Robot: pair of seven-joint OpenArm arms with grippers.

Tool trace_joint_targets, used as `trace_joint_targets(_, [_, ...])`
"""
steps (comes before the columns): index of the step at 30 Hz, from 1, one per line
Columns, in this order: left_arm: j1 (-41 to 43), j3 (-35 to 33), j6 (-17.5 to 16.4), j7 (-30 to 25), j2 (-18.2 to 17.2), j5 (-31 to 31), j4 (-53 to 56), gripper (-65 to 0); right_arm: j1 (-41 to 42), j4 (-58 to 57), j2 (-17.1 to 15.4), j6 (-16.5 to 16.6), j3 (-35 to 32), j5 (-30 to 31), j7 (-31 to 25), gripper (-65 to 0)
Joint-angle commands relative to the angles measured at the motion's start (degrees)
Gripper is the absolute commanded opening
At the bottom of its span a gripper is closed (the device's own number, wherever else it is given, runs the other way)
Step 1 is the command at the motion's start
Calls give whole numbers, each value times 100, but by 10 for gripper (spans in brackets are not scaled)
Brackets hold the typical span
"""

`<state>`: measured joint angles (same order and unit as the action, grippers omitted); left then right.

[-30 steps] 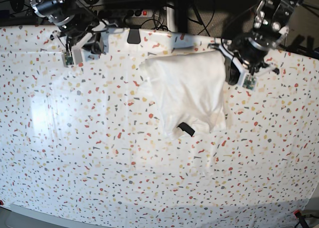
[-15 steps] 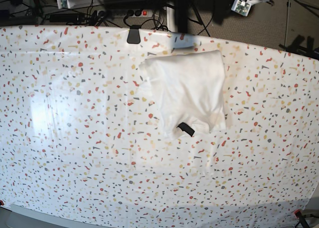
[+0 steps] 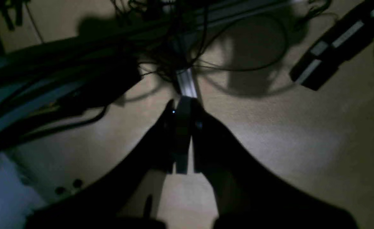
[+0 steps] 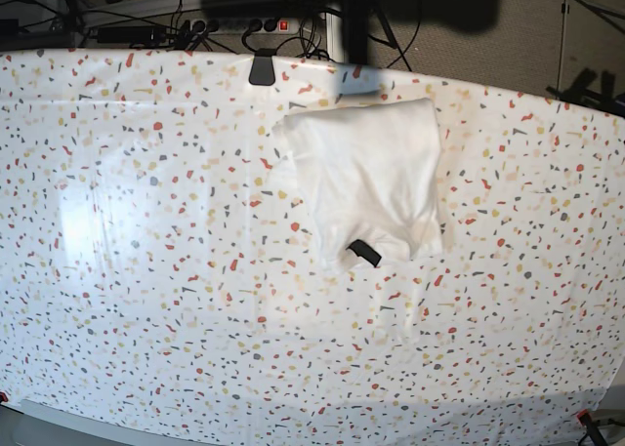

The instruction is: Fold the T-shirt properly

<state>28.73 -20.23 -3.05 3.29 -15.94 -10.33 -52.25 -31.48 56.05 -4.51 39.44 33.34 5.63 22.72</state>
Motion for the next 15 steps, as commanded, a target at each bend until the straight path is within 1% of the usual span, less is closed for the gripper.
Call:
trace_joint_targets(1, [-74, 0, -98, -173, 107, -90, 297, -650, 81, -280, -179, 56, 28, 13, -72, -650])
trace_joint_targets(4, [-444, 4, -315, -636, 385, -179, 1285, -650, 501, -1211, -514, 56, 28, 7, -380, -650])
trace_joint_targets(6, [-656, 4, -328, -879, 546, -221, 1762, -650, 726, -1644, -686, 56, 28, 7, -553, -650])
trace_joint_targets(8, [-855, 7, -323, -981, 673, -474, 2103, -650, 922, -1921, -820, 56, 20, -9, -629, -650])
trace_joint_targets(11, [-1097, 7, -363, -975, 787, -1038, 2374, -650, 1150, -2039, -883, 56, -57, -173, -682, -650])
trace_joint_targets(15, [-1241, 26, -472, -933, 787, -1443, 2415, -650, 1294, -2039, -855, 56, -339, -245, -739, -650])
